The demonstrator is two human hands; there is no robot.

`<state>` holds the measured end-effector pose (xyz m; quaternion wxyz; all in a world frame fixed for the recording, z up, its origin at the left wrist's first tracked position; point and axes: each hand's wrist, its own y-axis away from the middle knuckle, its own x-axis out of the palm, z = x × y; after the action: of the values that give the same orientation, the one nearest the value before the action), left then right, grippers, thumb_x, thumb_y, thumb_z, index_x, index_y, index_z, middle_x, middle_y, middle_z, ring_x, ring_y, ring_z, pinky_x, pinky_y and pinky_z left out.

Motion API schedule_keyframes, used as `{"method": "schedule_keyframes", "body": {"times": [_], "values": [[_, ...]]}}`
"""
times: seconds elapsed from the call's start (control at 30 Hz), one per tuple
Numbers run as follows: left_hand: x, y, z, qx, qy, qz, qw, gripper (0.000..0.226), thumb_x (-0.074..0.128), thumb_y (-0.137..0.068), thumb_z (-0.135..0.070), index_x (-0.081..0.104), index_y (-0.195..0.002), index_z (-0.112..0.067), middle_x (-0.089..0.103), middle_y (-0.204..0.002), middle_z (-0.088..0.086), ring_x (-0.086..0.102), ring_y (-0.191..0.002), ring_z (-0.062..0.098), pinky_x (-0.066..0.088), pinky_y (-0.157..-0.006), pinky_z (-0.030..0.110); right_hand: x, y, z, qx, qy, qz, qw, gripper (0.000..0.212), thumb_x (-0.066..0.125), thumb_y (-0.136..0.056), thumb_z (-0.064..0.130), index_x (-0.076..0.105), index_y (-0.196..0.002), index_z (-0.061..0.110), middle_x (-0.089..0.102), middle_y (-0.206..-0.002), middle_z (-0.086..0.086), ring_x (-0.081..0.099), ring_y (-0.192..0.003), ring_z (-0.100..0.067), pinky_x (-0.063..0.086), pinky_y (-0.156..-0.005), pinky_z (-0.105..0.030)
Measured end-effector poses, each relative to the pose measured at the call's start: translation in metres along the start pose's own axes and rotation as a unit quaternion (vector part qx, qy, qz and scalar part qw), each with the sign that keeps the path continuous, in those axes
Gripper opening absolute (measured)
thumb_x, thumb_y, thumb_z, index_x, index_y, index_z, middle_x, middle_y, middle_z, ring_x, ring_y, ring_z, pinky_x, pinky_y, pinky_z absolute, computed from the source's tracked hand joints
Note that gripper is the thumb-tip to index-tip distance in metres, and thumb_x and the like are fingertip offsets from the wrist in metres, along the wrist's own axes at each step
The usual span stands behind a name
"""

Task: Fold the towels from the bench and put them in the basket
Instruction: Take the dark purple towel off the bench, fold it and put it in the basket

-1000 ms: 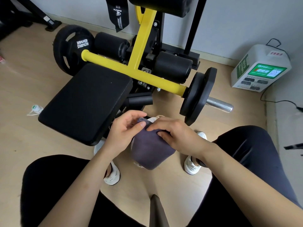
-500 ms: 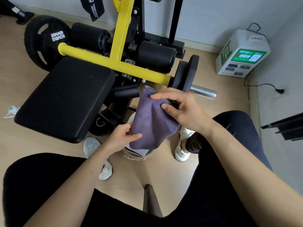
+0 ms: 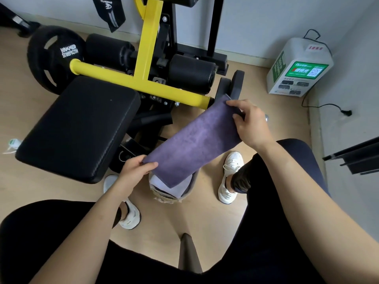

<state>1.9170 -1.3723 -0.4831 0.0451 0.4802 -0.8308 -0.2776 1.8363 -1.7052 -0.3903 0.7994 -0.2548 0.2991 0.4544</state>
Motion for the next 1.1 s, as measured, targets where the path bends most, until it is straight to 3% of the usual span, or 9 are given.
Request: {"method": "schedule_keyframes", "body": {"times": [0.13, 0.3, 0.4, 0.47, 0.6, 0.77, 0.93, 1.1], "values": [[-0.003, 0.006, -0.018, 0.000, 0.112, -0.046, 0.993, 0.021, 0.067, -0.097, -0.012, 0.073, -0.117, -0.014, 0.078, -0.113, 0.004, 0.074, -0.108, 0.020, 0.057, -0.095, 0.039, 0.004, -0.003, -0.010, 0.048, 0.001, 0.017, 0.999, 0.046, 0.051, -0.092, -0.005, 0.066, -0.129, 0.017, 0.063, -0.124, -0.006, 0.059, -0.105, -0.021, 0.039, -0.091, -0.020], [-0.008, 0.009, -0.035, -0.002, 0.120, -0.146, 0.982, 0.019, 0.071, -0.095, -0.019, 0.074, -0.114, -0.019, 0.078, -0.109, 0.001, 0.074, -0.103, 0.023, 0.063, -0.079, 0.039, 0.015, 0.002, -0.010, 0.058, -0.031, 0.016, 0.998, 0.038, 0.059, -0.092, 0.002, 0.070, -0.122, 0.023, 0.070, -0.112, -0.002, 0.061, -0.089, -0.018, 0.050, -0.081, -0.023], [-0.008, 0.014, -0.045, 0.011, 0.115, -0.149, 0.982, 0.018, 0.070, -0.096, -0.021, 0.073, -0.113, -0.021, 0.078, -0.110, 0.000, 0.073, -0.104, 0.020, 0.063, -0.075, 0.039, 0.025, 0.009, -0.002, 0.027, -0.062, 0.022, 0.997, 0.034, 0.064, -0.092, 0.001, 0.071, -0.120, 0.020, 0.069, -0.108, -0.002, 0.059, -0.082, -0.007, 0.044, -0.074, -0.006], [-0.006, 0.017, -0.051, 0.021, 0.110, -0.146, 0.983, 0.014, 0.069, -0.096, -0.021, 0.073, -0.110, -0.021, 0.079, -0.106, -0.002, 0.074, -0.099, 0.019, 0.061, -0.068, 0.033, 0.031, 0.013, 0.006, -0.009, -0.083, 0.024, 0.996, 0.035, 0.064, -0.090, -0.002, 0.071, -0.119, 0.017, 0.068, -0.109, -0.002, 0.057, -0.084, 0.001, 0.041, -0.076, -0.002], [0.000, 0.024, -0.057, 0.039, 0.092, -0.124, 0.987, 0.010, 0.066, -0.098, -0.020, 0.074, -0.105, -0.019, 0.079, -0.099, -0.002, 0.075, -0.092, 0.020, 0.058, -0.061, 0.027, 0.049, 0.023, 0.019, -0.050, -0.117, 0.063, 0.990, 0.039, 0.064, -0.088, -0.005, 0.070, -0.120, 0.017, 0.065, -0.116, -0.001, 0.063, -0.093, -0.013, 0.045, -0.082, -0.009], [0.012, 0.031, -0.060, 0.052, 0.082, -0.089, 0.991, 0.010, 0.068, -0.097, -0.015, 0.071, -0.103, -0.008, 0.077, -0.099, 0.010, 0.075, -0.088, 0.017, 0.063, -0.066, 0.029, 0.069, 0.037, 0.033, -0.086, -0.152, 0.111, 0.978, 0.041, 0.065, -0.088, -0.004, 0.070, -0.122, 0.018, 0.061, -0.122, 0.004, 0.061, -0.104, -0.010, 0.048, -0.085, -0.018], [0.022, 0.030, -0.059, 0.043, 0.117, -0.069, 0.990, 0.014, 0.069, -0.095, -0.013, 0.065, -0.107, -0.005, 0.076, -0.101, 0.015, 0.073, -0.089, 0.021, 0.061, -0.067, 0.031, 0.081, 0.047, 0.046, -0.118, -0.152, 0.158, 0.969, 0.038, 0.070, -0.086, -0.001, 0.071, -0.120, 0.016, 0.060, -0.117, 0.001, 0.062, -0.090, -0.015, 0.051, -0.077, -0.020], [0.026, 0.031, -0.062, 0.058, 0.117, -0.055, 0.990, 0.011, 0.068, -0.096, -0.009, 0.064, -0.105, -0.004, 0.074, -0.099, 0.020, 0.072, -0.082, 0.020, 0.062, -0.066, 0.030, 0.091, 0.054, 0.053, -0.141, -0.134, 0.193, 0.962, 0.040, 0.071, -0.084, 0.000, 0.071, -0.120, 0.018, 0.060, -0.114, 0.004, 0.061, -0.095, -0.010, 0.045, -0.081, -0.012]]}}
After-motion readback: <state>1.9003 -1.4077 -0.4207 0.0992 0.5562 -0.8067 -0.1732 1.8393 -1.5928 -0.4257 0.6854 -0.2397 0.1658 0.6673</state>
